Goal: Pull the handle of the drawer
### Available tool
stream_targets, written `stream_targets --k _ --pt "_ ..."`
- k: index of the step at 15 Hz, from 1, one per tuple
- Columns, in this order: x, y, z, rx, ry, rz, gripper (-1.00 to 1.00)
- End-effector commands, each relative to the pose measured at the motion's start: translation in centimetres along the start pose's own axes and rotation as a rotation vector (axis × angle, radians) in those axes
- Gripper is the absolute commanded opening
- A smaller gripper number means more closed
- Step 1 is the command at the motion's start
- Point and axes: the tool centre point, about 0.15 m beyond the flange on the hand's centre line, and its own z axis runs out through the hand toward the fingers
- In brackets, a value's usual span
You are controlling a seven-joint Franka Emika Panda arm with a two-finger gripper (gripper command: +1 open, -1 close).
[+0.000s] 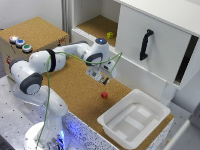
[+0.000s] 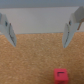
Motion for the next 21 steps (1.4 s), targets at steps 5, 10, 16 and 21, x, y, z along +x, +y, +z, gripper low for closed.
stream_targets --k 5,10,16,21 --pt "-2.9 -14.7 -3.1 -0.057 -0.030 -0.036 1.00" --pt "-4.0 -21.3 -3.8 0.106 -0.015 -0.159 1.00" --pt "-5.4 -25.9 -3.3 0.273 0.021 -0.115 1.00" --pt "-5.5 -30.7 -2.1 0.368 0.005 -0.038 1.00"
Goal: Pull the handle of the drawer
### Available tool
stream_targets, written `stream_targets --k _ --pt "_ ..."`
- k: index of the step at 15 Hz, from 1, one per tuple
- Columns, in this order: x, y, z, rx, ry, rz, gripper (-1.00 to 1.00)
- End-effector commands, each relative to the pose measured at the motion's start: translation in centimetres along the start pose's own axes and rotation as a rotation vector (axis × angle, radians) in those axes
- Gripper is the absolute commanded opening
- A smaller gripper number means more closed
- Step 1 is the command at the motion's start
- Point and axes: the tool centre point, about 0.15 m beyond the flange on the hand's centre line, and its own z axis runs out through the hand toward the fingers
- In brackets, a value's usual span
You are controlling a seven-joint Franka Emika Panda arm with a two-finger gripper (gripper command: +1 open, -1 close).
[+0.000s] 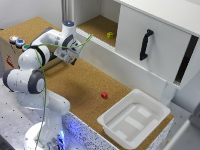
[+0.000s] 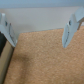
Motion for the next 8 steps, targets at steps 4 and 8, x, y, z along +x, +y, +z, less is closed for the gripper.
stream_targets --k 4,8 --pt "0.1 -6.0 6.8 0.189 -0.010 0.111 1.00" --pt "0.6 -7.3 9.3 0.265 -0.039 0.109 1.00"
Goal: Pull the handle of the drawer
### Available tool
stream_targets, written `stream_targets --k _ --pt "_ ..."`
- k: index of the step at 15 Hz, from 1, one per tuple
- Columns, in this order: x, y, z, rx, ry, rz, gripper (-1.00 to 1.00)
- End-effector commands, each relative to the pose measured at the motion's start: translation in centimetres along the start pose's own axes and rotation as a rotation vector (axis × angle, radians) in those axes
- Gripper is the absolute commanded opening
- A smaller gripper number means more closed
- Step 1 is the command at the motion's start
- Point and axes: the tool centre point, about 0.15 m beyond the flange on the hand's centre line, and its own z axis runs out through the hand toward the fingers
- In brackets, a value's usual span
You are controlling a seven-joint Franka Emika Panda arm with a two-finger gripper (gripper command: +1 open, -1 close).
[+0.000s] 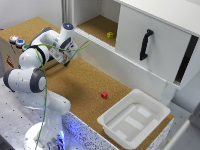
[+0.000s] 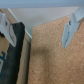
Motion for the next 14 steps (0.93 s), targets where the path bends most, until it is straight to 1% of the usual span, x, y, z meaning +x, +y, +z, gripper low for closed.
stream_targets --k 1,3,5,6,9,11,14 --pt "1.2 -2.1 5.7 0.121 -0.027 -0.020 1.00" --pt "1.5 -2.7 6.1 0.166 -0.015 -0.038 1.00" --pt "1.8 -2.9 6.3 0.232 -0.009 -0.035 1.00" --pt "1.8 -2.8 6.7 0.268 -0.015 -0.025 1.00" --pt "2.0 -2.7 8.2 0.347 -0.052 -0.019 1.00" --pt "2.3 -3.0 8.6 0.372 -0.066 -0.029 1.00" --pt "2.9 -3.4 9.0 0.416 -0.070 -0.044 1.00"
